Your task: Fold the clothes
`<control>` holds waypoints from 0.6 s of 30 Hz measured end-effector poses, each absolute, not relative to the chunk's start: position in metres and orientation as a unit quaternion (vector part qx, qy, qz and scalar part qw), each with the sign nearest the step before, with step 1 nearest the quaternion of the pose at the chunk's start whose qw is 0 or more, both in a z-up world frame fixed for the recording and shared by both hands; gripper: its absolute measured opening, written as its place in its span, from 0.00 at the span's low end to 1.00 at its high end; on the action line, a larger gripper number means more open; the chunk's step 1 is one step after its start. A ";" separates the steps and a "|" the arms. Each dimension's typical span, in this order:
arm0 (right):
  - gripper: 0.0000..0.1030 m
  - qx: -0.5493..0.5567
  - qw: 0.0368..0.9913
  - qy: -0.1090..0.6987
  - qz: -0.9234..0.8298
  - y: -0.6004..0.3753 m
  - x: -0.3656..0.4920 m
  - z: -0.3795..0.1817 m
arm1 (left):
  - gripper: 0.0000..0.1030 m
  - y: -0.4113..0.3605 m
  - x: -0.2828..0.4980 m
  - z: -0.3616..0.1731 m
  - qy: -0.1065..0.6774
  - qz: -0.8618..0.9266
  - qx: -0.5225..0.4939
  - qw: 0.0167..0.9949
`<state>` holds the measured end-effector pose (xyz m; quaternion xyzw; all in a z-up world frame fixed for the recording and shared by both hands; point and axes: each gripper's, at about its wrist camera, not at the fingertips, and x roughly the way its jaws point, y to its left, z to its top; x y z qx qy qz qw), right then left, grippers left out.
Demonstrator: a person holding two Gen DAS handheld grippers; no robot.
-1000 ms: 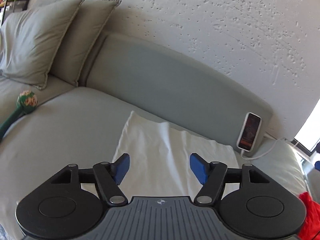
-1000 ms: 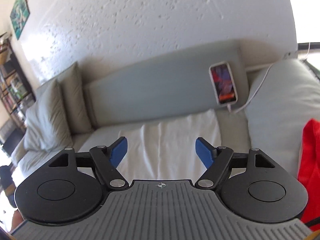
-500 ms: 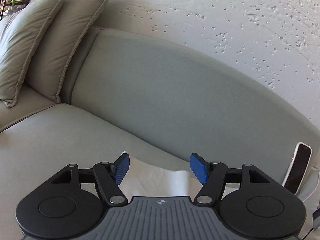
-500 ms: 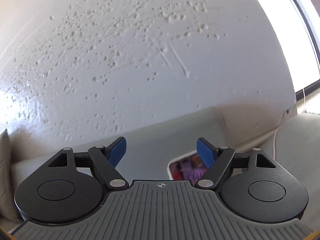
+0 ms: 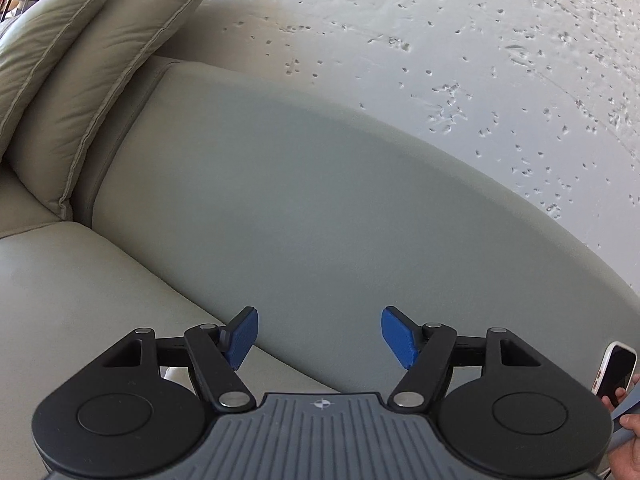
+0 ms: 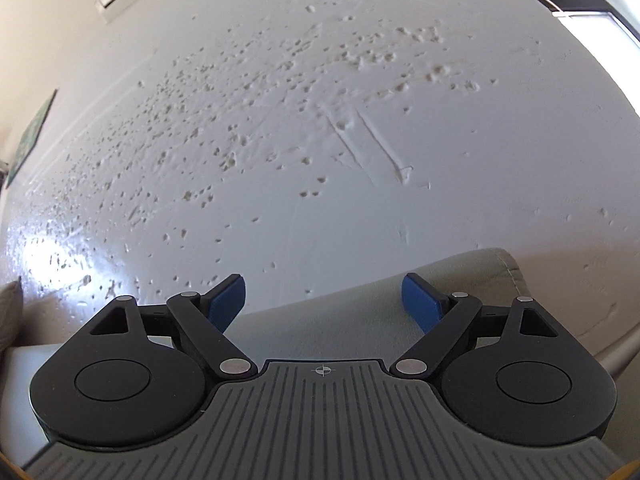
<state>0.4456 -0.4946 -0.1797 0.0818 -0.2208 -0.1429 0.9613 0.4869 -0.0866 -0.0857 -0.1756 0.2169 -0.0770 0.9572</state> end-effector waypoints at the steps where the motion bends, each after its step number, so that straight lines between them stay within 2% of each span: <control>1: 0.85 0.078 0.961 -0.226 -0.142 -0.492 0.444 -0.179 | 0.65 -0.085 0.488 -0.086 0.219 -0.073 -0.183 0.956; 6: 0.84 0.040 0.963 -0.227 -0.141 -0.477 0.424 -0.133 | 0.65 -0.077 0.483 -0.079 0.231 -0.059 -0.199 0.951; 8: 0.90 0.041 0.963 -0.222 -0.150 -0.471 0.412 -0.110 | 0.65 -0.073 0.475 -0.071 0.255 -0.056 -0.181 0.948; 10: 0.92 0.069 0.970 -0.186 -0.143 -0.466 0.392 -0.096 | 0.65 -0.066 0.468 -0.063 0.287 -0.054 -0.162 0.943; 14: 0.97 0.144 0.978 -0.044 -0.143 -0.452 0.354 -0.074 | 0.65 -0.048 0.456 -0.040 0.361 -0.061 -0.115 0.924; 16: 0.96 0.193 0.972 0.056 -0.122 -0.447 0.342 -0.067 | 0.72 -0.045 0.454 -0.032 0.392 -0.083 -0.071 0.914; 18: 0.96 0.232 0.957 0.147 -0.097 -0.441 0.338 -0.070 | 0.75 -0.042 0.455 -0.039 0.408 -0.086 -0.040 0.908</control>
